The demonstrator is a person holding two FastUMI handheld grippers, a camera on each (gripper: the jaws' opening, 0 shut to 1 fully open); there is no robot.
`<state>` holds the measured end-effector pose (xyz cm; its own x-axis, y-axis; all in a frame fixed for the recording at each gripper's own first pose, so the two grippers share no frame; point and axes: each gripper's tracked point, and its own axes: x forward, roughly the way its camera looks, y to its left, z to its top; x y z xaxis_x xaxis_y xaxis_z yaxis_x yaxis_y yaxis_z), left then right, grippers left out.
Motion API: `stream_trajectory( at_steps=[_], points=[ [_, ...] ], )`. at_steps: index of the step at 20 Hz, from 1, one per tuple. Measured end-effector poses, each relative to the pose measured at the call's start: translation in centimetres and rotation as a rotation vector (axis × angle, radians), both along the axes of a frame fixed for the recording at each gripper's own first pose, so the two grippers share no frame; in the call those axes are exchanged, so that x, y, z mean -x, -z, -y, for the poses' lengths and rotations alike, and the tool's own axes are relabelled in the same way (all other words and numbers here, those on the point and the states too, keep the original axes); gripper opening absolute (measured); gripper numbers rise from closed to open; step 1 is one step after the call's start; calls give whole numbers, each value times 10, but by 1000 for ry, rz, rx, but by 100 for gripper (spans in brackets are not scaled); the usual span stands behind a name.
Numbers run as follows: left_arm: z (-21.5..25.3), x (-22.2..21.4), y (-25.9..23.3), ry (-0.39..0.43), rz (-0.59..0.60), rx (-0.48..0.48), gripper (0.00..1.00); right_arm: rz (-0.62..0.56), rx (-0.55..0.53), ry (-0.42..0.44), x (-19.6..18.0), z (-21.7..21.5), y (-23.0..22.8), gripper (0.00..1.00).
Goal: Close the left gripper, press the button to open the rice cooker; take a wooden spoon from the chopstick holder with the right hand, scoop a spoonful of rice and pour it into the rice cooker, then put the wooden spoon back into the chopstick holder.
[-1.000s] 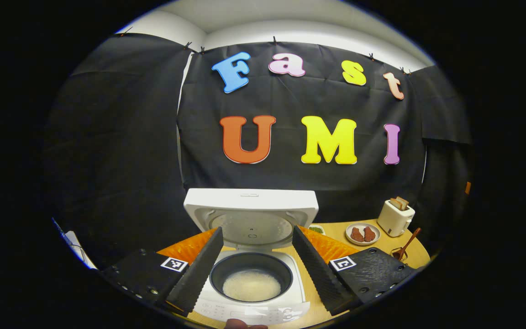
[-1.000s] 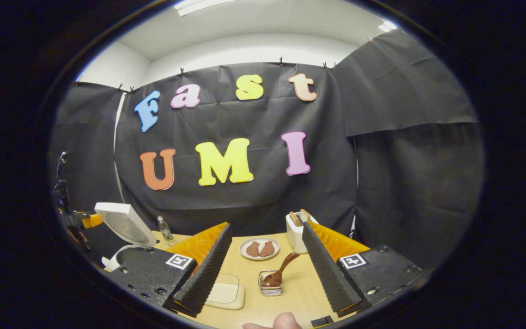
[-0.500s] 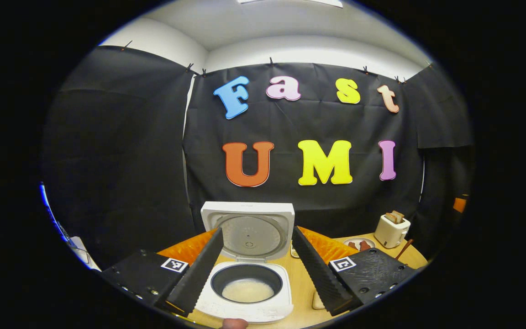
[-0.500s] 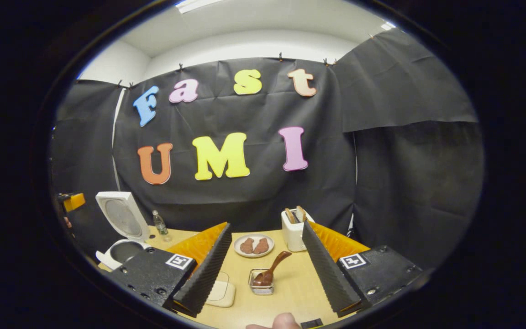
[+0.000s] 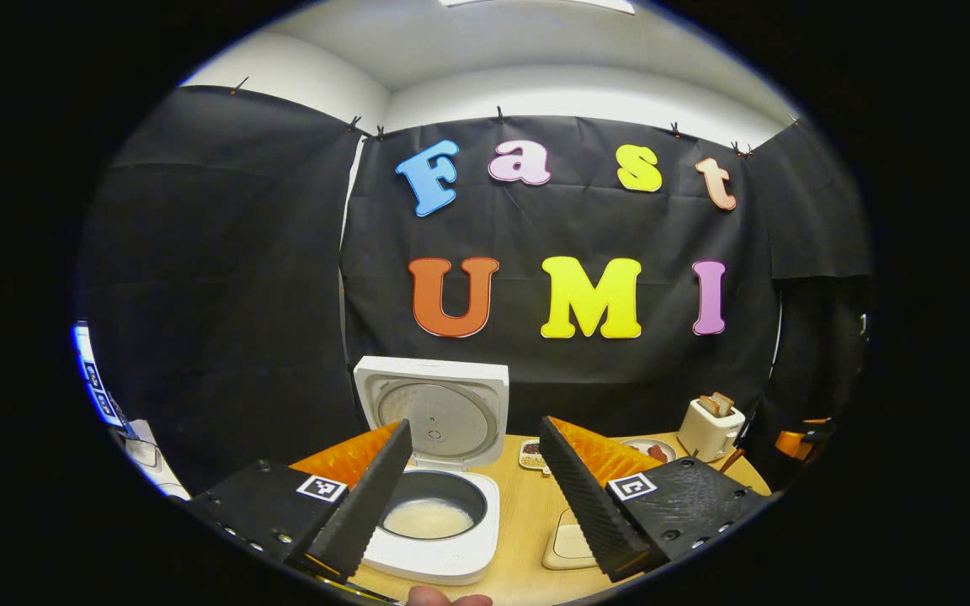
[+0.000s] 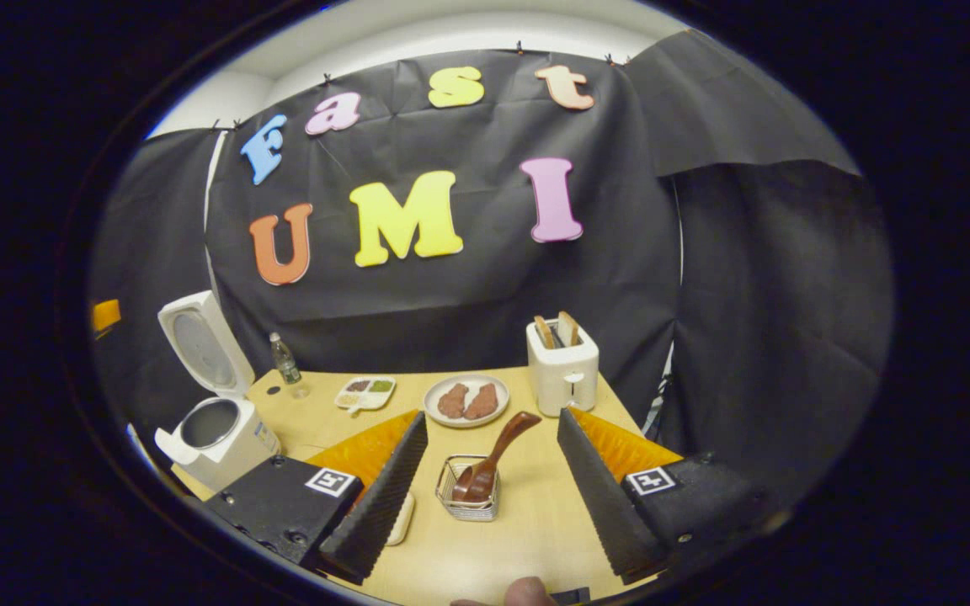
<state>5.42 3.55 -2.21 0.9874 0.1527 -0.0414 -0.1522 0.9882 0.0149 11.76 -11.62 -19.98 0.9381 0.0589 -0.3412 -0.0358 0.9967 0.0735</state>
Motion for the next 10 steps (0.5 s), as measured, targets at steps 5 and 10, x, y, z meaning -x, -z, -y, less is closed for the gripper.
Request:
stream_trajectory(
  at_steps=[5, 10],
  points=[
    [4, -10, 4, -61, -36, 11, 96, -135, -75, -5, -49, 6, 79, 97],
    [14, -18, 17, -103, -106, 12, 96, -225, -109, -41, -83, 0, 138, 96]
  ],
)
